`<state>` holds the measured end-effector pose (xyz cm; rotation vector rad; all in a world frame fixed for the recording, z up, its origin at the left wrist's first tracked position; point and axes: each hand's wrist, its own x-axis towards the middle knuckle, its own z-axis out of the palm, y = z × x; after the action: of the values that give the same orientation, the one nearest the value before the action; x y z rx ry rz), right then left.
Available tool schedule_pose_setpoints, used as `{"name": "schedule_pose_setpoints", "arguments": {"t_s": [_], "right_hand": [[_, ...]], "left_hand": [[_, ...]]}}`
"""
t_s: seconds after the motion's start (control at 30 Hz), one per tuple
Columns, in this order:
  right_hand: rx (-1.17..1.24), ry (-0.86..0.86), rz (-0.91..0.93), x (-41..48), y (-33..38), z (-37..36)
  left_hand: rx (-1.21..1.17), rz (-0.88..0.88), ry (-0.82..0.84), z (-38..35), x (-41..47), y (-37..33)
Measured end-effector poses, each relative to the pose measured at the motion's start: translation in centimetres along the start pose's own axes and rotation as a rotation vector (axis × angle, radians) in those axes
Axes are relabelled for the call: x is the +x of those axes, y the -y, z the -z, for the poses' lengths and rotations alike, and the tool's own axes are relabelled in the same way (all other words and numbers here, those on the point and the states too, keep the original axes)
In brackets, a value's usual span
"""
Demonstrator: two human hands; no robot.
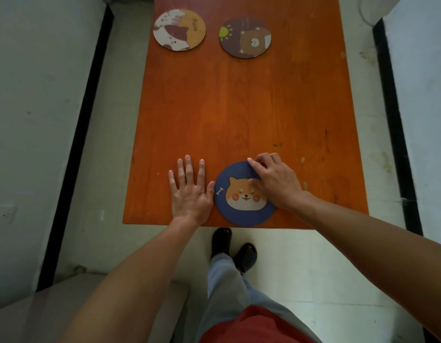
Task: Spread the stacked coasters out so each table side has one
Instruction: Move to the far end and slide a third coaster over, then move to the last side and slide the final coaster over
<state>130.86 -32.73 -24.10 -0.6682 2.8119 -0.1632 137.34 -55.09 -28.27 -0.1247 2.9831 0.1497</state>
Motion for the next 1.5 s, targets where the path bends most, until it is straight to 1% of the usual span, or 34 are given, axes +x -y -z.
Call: {"name": "schedule_pose_setpoints", "arguments": {"t_s": [0.13, 0.23, 0.33, 0.4, 0.5, 0.63, 0.73, 0.83, 0.9, 1.07, 1.17, 1.33, 1.5], "right_hand": [[-0.063, 0.078, 0.043, -0.5, -0.4, 1.2], [-0.035, 0.07, -0.038, -1.5, -1.5, 3.0], [-0.005, 0.017, -0.109, -2.7, -3.6, 5.6], [-0.008, -0.013, -0.148, -3.9, -5.4, 7.5], [-0.014, -0.069, -0.228, -6.5, -8.6, 9.8], [0.013, -0.127, -0.346, -10.1, -13.2, 12.0], [0.015, -0.19, -0.41, -12.4, -17.2, 13.2], [0.026, -0.221, -0.442, -15.1, -21.7, 14.0], [0.045, -0.225, -0.45, -16.2, -24.2, 14.4], [0.088, -0.237, -0.461, -22.0, -33.0, 15.6], [0.095, -0.239, -0.473, -24.9, -37.4, 16.4], [0.096, -0.266, -0.455, -24.5, -43.2, 18.4], [0.118, -0.289, -0.344, -20.1, -46.6, 19.4]], "left_hand": [[0.059, -0.004, 0.13, 1.0, 0.1, -0.1], [0.126, -0.019, 0.212, 2.9, 0.7, -0.2], [0.133, -0.043, 0.166, 6.2, 3.1, -0.5], [0.056, -0.083, 0.137, 8.7, 5.5, -1.6], [-0.02, -0.222, 0.099, 12.2, 8.8, -5.9], [-0.064, -0.394, 0.042, 15.3, 11.1, -13.9], [-0.085, -0.482, 0.049, 16.5, 11.2, -20.1], [-0.072, -0.535, 0.058, 16.7, 10.6, -25.9], [-0.051, -0.527, 0.07, 16.4, 10.4, -28.8], [-0.046, -0.447, 0.143, 15.0, 8.6, -39.1], [-0.054, -0.42, 0.17, 14.4, 7.2, -43.5], [-0.044, -0.375, 0.128, 15.4, 8.5, -46.7], [0.001, -0.289, 0.123, 16.0, 12.1, -48.1]]}}
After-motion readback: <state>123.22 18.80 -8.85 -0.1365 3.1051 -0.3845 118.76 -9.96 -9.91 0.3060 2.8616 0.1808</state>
